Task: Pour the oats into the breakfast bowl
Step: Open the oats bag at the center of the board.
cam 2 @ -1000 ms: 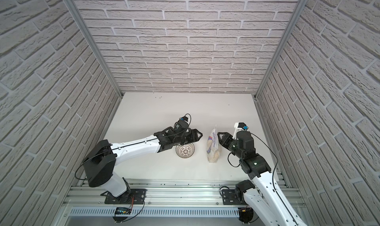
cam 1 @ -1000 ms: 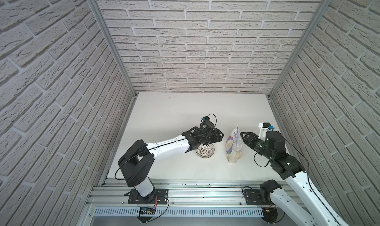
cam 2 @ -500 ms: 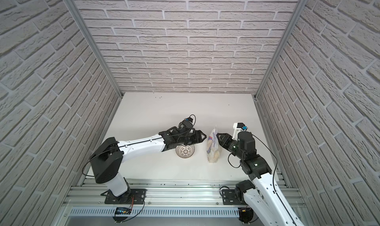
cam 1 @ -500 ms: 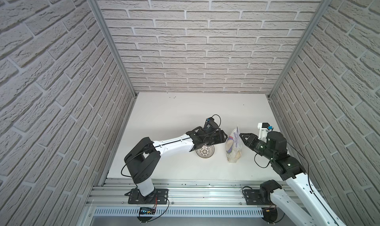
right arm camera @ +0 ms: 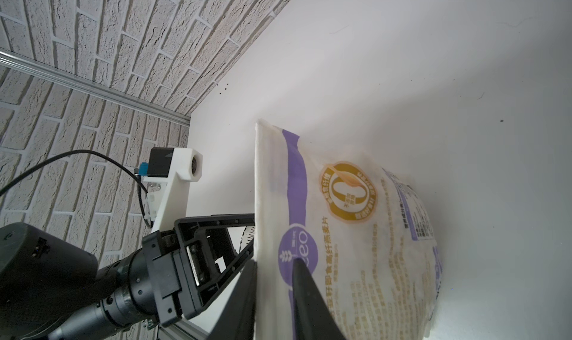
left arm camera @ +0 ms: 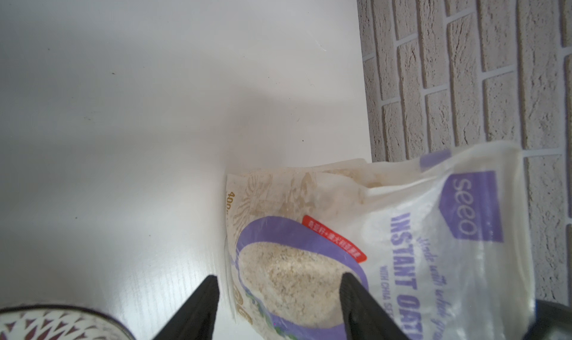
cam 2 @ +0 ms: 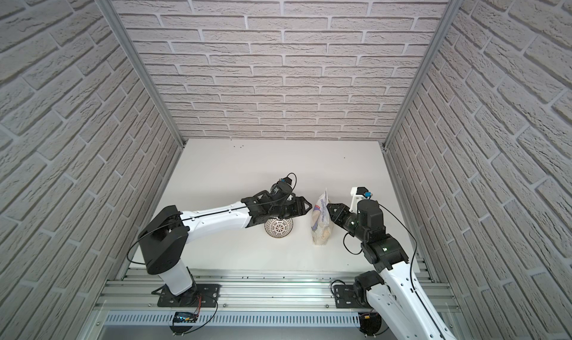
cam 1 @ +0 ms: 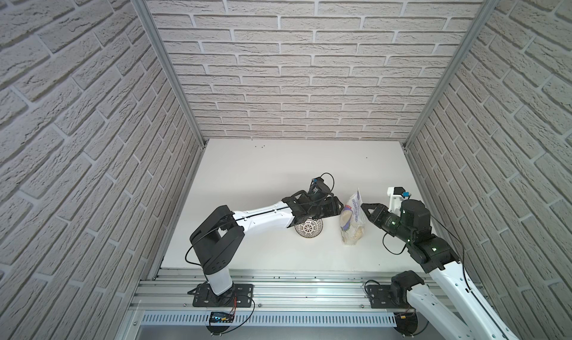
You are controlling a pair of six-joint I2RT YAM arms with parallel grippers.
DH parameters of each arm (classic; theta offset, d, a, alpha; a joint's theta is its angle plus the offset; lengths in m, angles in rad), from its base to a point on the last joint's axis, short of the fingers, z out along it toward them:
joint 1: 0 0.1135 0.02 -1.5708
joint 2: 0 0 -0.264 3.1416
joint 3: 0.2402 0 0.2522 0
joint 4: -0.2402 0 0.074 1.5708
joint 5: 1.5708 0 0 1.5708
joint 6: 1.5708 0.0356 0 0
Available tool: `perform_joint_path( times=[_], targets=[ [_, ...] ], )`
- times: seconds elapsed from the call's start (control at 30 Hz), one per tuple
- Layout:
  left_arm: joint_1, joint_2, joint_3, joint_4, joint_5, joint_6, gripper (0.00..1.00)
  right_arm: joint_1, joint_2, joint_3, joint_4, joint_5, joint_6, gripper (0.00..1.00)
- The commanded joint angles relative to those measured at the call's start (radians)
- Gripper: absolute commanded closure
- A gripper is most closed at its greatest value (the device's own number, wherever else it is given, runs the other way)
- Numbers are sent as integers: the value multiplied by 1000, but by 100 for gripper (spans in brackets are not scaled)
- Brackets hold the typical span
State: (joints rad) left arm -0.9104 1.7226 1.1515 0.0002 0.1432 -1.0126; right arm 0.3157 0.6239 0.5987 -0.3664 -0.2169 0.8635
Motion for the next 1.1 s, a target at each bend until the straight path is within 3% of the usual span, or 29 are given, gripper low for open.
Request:
perform_joint_path(
  times=[0.0,0.77,1.07],
  targets=[
    [-10,7,31,5,-7,10,35,-5,-11,-17,4,10,-14,78],
    [-11,-19,31,-9,-36,9,35,-5,-45,-18,-23,34,-25,81],
    [-10,-27,31,-6,-35,8,38,-4,-40,-22,-17,21,-33,91]
  ],
)
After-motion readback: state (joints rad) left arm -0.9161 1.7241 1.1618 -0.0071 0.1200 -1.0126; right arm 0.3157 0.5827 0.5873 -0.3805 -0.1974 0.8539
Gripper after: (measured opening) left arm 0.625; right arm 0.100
